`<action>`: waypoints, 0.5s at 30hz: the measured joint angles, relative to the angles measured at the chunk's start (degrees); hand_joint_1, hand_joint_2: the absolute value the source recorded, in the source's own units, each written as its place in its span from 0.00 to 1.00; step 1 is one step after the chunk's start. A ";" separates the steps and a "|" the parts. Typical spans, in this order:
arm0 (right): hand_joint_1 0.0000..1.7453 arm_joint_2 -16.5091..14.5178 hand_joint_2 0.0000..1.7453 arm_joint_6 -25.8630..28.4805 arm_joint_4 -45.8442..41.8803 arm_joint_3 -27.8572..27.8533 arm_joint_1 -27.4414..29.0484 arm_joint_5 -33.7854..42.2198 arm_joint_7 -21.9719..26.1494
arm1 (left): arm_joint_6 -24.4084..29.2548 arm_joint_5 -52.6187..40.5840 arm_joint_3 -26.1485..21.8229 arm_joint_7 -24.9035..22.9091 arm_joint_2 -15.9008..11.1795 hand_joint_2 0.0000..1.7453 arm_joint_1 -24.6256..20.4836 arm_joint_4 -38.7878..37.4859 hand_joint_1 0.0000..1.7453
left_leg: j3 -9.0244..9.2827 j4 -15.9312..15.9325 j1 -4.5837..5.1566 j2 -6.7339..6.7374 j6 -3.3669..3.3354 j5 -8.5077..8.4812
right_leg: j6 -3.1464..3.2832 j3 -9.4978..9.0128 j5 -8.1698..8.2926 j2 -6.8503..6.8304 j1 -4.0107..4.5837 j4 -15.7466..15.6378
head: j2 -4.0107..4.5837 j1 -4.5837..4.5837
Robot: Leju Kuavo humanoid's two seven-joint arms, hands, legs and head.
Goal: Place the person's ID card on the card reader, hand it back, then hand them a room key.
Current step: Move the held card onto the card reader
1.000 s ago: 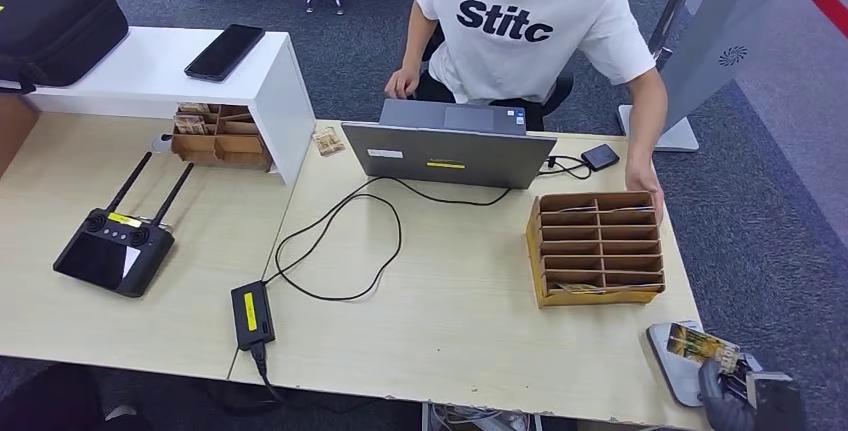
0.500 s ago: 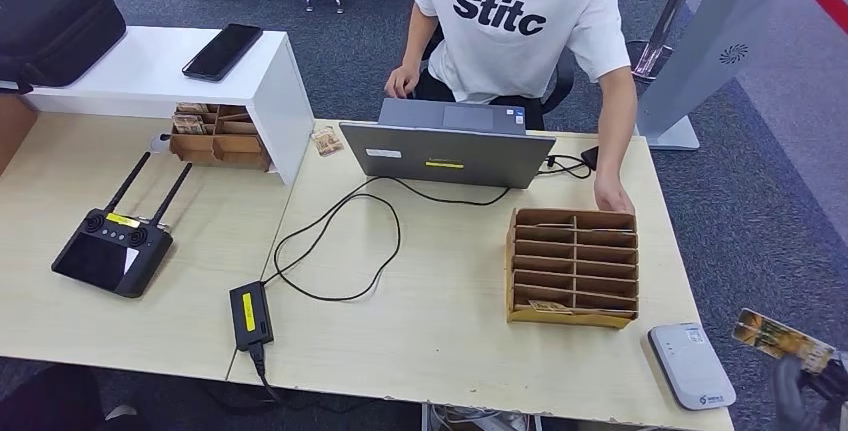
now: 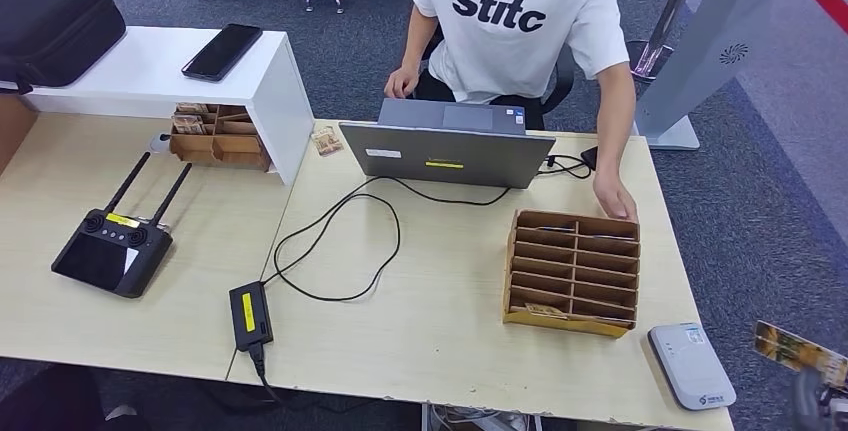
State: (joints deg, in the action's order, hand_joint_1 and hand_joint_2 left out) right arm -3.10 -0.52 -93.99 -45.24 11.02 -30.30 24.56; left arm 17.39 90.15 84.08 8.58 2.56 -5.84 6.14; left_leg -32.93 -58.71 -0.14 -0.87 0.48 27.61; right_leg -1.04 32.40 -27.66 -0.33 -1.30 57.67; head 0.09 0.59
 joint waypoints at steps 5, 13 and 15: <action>1.00 0.00 1.00 6.38 4.48 0.12 -0.73 -10.77 0.69 | -0.07 -0.09 0.01 -0.15 0.00 1.00 -0.02 0.00 0.00 | -0.01 0.01 -0.01 0.00 0.00 0.00 | 0.00 0.00 0.00 0.00 0.01 0.00 | 0.00 0.00; 1.00 0.01 1.00 8.28 16.94 2.55 -3.14 -14.80 -0.18 | -0.22 -0.55 0.06 -0.43 -0.03 1.00 -0.11 0.00 0.00 | 0.01 0.01 -0.03 0.00 0.00 0.00 | 0.00 -0.01 0.00 0.00 0.00 0.00 | 0.00 0.01; 1.00 0.04 1.00 9.01 19.76 2.95 -4.06 -14.69 -0.06 | -0.24 -0.57 0.07 -0.44 -0.05 1.00 -0.12 0.00 0.00 | 0.02 0.01 -0.03 0.01 0.00 0.00 | 0.00 -0.02 0.00 0.01 0.00 0.00 | 0.00 0.01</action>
State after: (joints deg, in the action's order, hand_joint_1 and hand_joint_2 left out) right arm -3.06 8.49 -74.23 -42.29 6.97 -44.99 24.50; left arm 17.16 89.57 84.15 8.14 2.50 -5.96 6.14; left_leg -32.91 -58.70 -0.17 -0.86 0.48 27.60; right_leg -1.04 32.38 -27.66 -0.32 -1.30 57.67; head 0.09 0.60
